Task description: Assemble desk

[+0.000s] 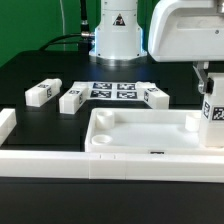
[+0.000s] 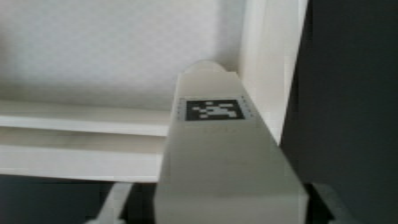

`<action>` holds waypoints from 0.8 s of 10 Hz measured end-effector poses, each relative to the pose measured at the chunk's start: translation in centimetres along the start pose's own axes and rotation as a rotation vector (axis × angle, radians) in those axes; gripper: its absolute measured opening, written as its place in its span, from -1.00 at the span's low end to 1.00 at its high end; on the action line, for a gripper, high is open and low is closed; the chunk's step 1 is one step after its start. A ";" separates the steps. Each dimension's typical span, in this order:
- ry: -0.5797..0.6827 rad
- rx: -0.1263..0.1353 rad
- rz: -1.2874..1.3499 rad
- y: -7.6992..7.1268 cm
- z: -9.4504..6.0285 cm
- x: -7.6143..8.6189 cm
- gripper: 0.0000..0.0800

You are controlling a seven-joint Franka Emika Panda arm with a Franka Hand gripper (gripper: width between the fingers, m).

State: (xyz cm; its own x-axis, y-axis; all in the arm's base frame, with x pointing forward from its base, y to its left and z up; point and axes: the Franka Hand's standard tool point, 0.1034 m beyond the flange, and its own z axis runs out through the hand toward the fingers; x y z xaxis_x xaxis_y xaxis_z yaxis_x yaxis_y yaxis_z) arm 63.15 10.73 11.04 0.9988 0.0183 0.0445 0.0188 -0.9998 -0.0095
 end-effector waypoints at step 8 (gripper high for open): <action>-0.006 0.046 0.674 0.8 0.1 0.0 -0.27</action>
Offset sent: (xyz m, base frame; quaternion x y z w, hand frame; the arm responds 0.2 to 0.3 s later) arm -0.0135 -0.0028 -0.0010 0.0271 0.0024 0.2324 0.9722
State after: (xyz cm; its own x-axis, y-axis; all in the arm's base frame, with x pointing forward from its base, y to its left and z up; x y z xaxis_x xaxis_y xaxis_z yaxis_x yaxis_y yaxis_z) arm 63.20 9.96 10.89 0.7929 -0.6092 0.0082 -0.6070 -0.7911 -0.0759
